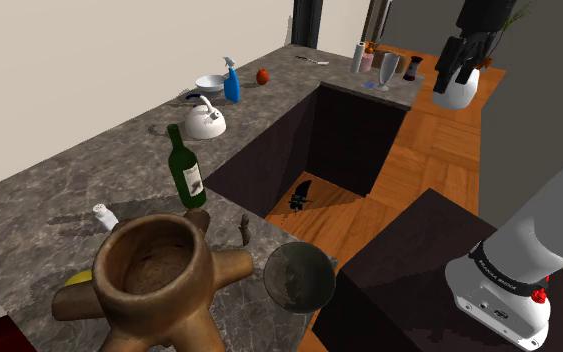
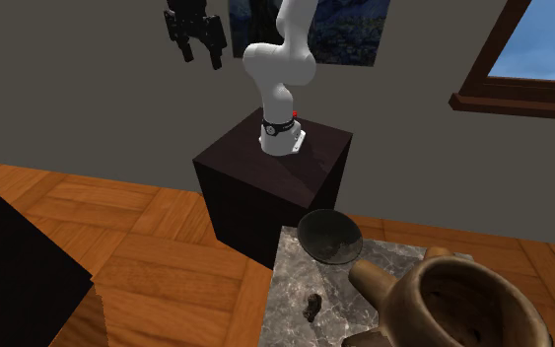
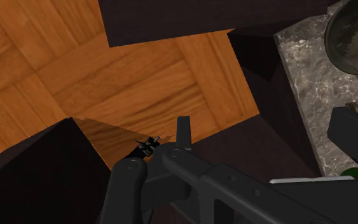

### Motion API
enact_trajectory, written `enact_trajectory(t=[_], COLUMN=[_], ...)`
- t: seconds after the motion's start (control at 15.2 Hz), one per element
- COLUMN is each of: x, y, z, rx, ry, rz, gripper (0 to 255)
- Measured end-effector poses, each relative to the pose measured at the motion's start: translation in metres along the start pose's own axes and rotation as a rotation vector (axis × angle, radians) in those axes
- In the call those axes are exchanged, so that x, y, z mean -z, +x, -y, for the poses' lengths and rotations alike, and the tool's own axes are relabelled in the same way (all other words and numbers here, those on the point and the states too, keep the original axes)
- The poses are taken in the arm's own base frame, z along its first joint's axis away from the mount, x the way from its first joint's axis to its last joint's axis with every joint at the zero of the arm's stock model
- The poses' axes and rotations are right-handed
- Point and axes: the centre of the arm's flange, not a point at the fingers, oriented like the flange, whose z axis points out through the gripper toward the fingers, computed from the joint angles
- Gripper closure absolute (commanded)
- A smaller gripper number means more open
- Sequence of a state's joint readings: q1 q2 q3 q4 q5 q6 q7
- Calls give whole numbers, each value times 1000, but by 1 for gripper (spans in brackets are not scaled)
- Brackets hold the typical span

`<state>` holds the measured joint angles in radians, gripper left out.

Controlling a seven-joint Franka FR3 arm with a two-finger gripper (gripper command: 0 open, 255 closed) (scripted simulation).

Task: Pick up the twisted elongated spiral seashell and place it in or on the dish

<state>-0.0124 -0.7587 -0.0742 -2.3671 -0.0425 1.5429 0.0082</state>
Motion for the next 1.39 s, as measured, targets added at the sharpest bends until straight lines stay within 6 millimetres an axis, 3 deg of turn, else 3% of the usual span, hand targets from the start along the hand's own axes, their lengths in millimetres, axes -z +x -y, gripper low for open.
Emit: enact_trajectory(t=[0.2,1.39], x=[-10,-137], y=[8,96], z=[11,193], rx=[15,228], ry=[-6,-93], rz=[-3,-66], gripper=[0,0])
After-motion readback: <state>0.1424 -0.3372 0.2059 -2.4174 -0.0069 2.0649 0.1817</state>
